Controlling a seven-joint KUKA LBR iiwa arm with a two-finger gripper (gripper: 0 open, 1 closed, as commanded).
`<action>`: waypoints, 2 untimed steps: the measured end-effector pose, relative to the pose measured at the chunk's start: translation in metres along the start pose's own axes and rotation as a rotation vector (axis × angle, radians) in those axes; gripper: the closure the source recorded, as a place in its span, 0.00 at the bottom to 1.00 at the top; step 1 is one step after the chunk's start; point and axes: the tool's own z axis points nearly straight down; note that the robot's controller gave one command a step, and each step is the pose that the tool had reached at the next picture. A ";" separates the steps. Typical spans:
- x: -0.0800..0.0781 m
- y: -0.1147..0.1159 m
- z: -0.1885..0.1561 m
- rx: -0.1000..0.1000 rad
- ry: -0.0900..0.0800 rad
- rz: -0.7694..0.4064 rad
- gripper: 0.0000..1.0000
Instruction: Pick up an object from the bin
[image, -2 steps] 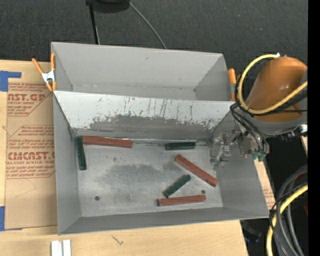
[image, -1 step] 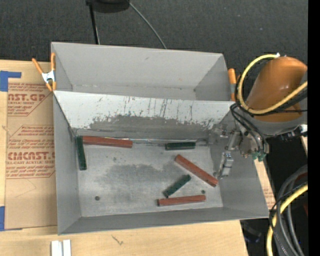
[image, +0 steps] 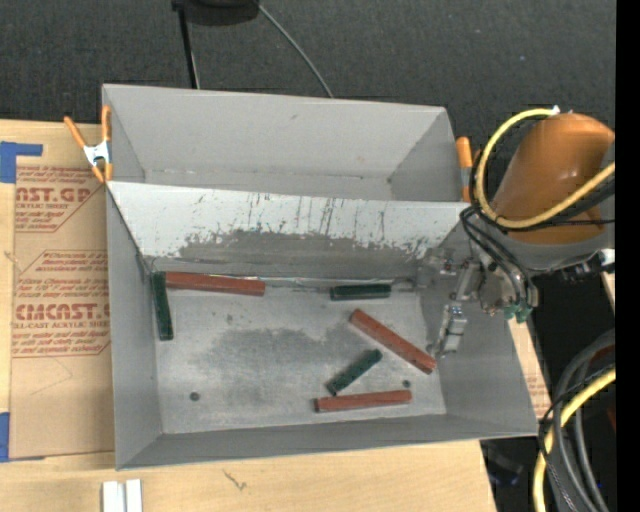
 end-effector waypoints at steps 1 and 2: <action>0.020 -0.020 0.056 0.000 -0.005 -0.035 0.00; 0.002 -0.017 0.120 -0.002 0.001 -0.007 0.00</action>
Offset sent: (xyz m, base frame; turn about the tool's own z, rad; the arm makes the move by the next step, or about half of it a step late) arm -0.0038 -0.0169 -0.1181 -0.0065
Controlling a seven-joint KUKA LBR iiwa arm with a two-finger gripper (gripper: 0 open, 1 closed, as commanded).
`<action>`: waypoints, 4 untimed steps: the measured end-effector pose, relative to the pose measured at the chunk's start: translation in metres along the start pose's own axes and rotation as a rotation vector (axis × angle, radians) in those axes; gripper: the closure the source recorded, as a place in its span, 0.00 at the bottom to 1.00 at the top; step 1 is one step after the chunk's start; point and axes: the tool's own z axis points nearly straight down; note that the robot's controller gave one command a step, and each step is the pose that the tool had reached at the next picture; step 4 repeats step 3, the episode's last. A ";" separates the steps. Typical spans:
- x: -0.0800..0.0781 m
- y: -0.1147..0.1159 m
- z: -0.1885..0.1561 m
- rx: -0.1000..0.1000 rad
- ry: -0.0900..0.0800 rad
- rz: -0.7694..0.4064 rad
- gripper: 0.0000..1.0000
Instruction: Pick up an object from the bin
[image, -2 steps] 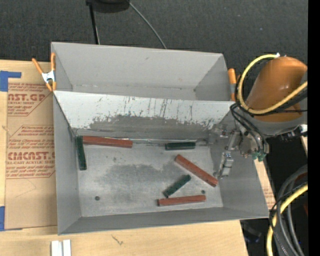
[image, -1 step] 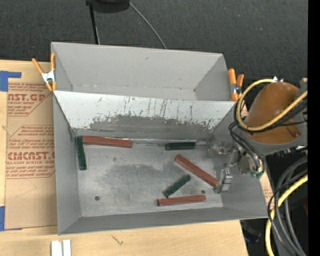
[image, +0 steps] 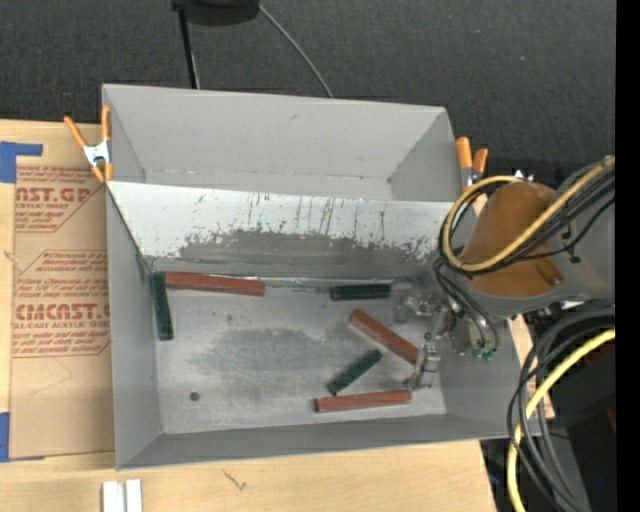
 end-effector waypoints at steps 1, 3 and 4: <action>0.012 -0.006 0.023 0.000 0.002 -0.262 1.00; 0.006 -0.019 -0.109 0.000 0.001 -0.291 1.00; 0.006 -0.019 -0.109 0.000 0.001 -0.291 1.00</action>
Offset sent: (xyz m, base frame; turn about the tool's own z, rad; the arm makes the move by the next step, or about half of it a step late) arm 0.0000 0.0000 0.0000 0.0000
